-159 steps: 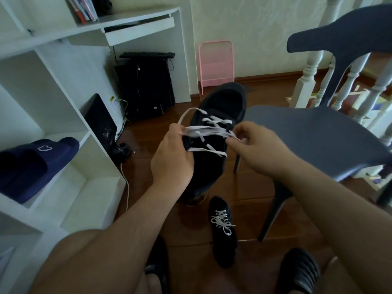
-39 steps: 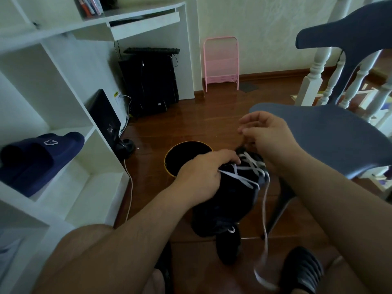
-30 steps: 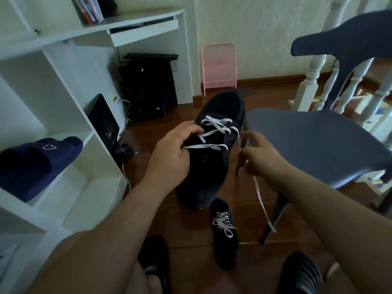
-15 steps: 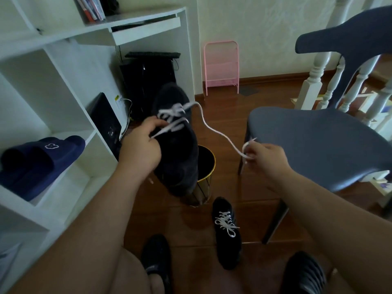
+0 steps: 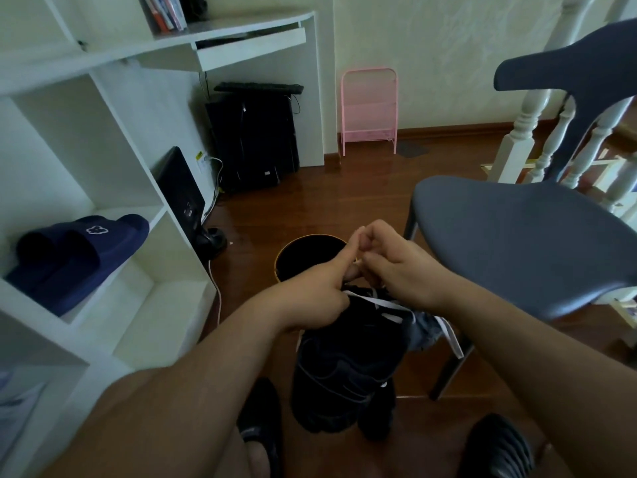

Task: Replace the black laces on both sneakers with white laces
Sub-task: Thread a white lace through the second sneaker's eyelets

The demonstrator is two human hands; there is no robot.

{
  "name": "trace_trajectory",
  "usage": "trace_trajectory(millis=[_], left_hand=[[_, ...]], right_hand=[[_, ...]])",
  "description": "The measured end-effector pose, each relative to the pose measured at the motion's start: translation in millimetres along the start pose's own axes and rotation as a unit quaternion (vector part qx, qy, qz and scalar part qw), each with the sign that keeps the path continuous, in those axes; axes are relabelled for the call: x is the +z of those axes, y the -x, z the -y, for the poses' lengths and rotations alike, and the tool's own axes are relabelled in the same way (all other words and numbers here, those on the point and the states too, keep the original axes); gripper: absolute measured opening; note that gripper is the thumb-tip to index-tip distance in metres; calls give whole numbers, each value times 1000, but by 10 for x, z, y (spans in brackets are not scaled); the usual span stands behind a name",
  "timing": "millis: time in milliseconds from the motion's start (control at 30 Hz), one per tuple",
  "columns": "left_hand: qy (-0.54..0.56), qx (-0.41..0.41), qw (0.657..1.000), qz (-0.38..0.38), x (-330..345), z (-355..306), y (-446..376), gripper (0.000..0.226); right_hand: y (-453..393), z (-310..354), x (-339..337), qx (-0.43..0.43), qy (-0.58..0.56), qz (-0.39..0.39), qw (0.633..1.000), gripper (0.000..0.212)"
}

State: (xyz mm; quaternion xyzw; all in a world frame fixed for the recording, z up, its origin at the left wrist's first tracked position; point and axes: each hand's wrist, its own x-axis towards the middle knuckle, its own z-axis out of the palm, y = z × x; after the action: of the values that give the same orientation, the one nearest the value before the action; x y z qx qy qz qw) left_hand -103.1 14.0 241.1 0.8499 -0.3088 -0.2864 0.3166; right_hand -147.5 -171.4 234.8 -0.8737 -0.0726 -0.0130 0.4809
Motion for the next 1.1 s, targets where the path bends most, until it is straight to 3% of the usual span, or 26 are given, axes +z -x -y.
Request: trace_trajectory(millis=[133, 200, 333, 467, 533, 633, 667, 767, 867, 1100], left_hand=[[25, -2, 999, -25, 23, -34, -42, 86], [14, -19, 998, -55, 11, -15, -54, 87], [-120, 8, 983, -139, 27, -24, -11, 84], [-222, 36, 956, -187, 36, -21, -3, 78], [-254, 41, 948, -186, 39, -36, -8, 75], [-252, 58, 950, -174, 60, -92, 6, 72], [-253, 63, 950, -169, 79, -104, 6, 70], [-306, 73, 939, -136, 158, -117, -24, 59], [-322, 57, 940, -93, 228, -121, -72, 50], [-358, 46, 929, -79, 249, -183, -58, 54]], right_hand=[[39, 34, -62, 14, -11, 16, 1000, 22], [24, 21, -124, 46, 6, -5, 999, 17], [-1, -82, -341, 134, 101, -34, 985, 12], [64, -268, -445, 212, 213, 48, 953, 21], [60, -276, -380, 175, 230, -15, 957, 24], [31, -80, -279, 92, 144, -187, 967, 28], [17, 0, -262, 72, 110, -181, 975, 31], [-9, 133, -151, 0, 114, -38, 993, 37], [-29, 128, -56, 15, 97, 46, 994, 34], [-32, 164, -57, 32, 0, 3, 999, 10]])
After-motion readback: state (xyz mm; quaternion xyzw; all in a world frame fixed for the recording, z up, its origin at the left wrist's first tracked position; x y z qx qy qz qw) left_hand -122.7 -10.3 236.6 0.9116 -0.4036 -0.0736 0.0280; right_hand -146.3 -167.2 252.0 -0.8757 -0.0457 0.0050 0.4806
